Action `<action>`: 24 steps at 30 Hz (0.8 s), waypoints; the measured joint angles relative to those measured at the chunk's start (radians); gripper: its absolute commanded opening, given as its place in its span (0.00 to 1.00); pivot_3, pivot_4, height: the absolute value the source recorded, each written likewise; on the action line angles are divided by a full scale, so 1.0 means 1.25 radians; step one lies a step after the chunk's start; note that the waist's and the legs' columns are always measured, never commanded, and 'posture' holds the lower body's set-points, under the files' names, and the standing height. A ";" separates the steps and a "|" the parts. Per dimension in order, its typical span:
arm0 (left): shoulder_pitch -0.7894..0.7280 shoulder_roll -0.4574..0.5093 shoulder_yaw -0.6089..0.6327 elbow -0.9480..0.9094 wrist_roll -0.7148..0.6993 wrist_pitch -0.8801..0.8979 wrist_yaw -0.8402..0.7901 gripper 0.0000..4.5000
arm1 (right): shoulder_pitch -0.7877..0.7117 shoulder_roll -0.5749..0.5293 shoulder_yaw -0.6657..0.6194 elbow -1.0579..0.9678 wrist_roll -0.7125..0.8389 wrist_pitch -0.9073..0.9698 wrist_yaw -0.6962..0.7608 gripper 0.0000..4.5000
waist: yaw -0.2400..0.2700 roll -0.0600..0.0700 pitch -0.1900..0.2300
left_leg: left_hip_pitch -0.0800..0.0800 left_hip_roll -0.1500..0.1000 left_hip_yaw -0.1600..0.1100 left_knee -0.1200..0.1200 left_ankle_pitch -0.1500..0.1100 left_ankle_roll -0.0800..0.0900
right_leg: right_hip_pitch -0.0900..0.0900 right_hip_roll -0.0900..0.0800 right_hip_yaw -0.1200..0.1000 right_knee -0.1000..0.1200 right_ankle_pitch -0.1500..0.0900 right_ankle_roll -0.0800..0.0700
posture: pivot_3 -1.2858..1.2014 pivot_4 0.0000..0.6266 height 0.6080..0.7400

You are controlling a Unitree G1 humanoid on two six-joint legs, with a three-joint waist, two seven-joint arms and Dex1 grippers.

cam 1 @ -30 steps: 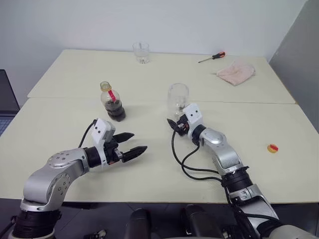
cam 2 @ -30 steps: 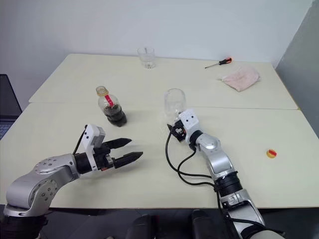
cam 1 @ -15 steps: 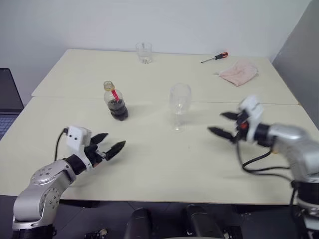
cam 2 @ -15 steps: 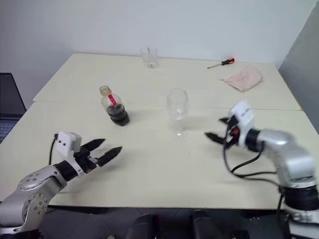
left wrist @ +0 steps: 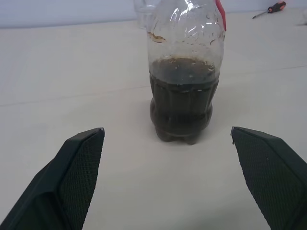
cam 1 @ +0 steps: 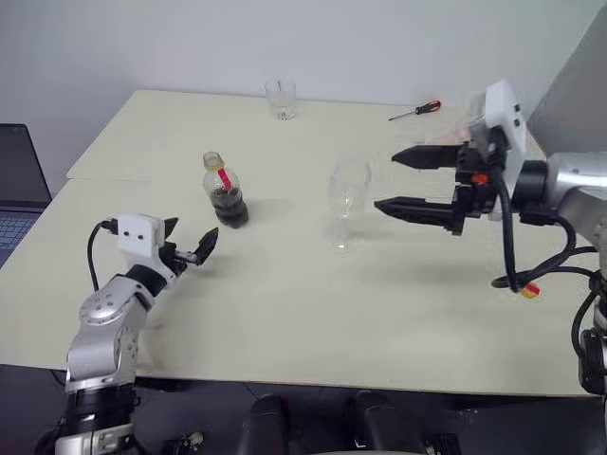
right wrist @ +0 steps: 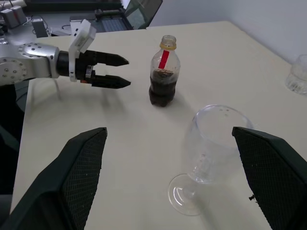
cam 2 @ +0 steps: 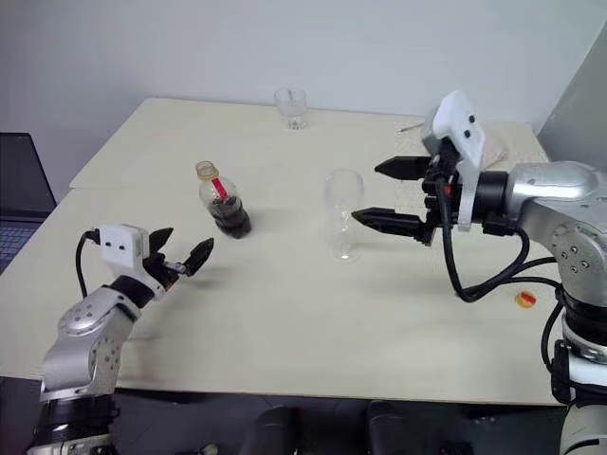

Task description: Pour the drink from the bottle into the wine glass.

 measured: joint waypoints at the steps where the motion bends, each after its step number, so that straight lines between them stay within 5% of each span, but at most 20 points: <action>1: -0.016 0.001 -0.007 0.015 0.006 0.000 -0.003 1.00 | 0.000 0.001 0.005 -0.005 0.001 0.000 -0.001 0.99 | 0.000 0.000 0.000 | 0.000 0.000 0.000 0.000 0.000 0.000 | 0.000 0.000 0.000 0.000 0.000 0.000 | 0.52 0.24 1.00; 24: -0.259 -0.004 -0.102 0.301 0.100 -0.091 -0.054 1.00 | 0.000 0.008 0.015 -0.060 0.052 0.016 -0.058 0.99 | 0.001 0.000 0.000 | 0.000 0.000 0.000 0.001 0.000 0.000 | 0.000 0.001 -0.002 0.001 0.000 0.000 | 0.52 0.24 1.00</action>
